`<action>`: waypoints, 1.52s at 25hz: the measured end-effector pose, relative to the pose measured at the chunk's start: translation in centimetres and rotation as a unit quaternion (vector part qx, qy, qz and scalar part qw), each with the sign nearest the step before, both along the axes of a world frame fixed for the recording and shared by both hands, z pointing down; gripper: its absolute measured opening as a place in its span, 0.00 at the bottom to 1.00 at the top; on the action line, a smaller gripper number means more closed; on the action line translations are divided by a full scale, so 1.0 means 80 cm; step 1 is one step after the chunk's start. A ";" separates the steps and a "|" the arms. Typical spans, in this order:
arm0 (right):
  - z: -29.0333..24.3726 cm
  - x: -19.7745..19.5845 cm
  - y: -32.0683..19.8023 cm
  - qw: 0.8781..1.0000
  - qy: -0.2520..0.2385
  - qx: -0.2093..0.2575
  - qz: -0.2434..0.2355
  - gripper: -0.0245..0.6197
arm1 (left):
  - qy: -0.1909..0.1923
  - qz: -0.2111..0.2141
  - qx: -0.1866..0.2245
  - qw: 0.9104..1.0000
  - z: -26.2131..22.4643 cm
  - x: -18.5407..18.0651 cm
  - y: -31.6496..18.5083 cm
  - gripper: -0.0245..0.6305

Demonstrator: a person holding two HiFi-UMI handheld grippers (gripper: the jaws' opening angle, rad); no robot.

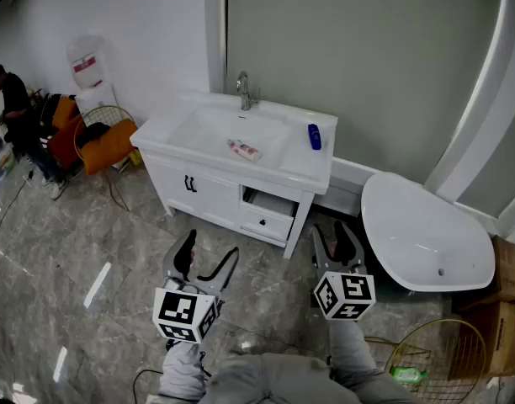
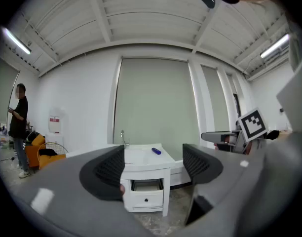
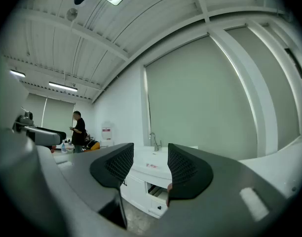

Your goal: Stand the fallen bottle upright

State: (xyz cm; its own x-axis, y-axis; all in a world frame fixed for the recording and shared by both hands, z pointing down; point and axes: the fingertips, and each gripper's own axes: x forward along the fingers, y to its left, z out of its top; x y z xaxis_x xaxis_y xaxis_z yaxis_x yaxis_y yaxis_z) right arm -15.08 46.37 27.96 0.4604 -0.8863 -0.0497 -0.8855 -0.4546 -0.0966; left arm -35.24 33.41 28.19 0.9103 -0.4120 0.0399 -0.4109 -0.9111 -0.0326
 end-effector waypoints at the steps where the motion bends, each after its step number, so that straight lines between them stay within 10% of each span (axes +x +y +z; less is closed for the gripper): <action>1: -0.001 0.001 -0.003 1.000 0.000 0.000 0.000 0.38 | -0.001 0.000 0.001 1.000 0.000 0.001 -0.002 0.68; 38: 0.031 -0.014 -0.071 0.999 -0.030 0.001 0.031 0.38 | -0.011 0.030 -0.019 0.999 0.037 -0.012 -0.103 0.68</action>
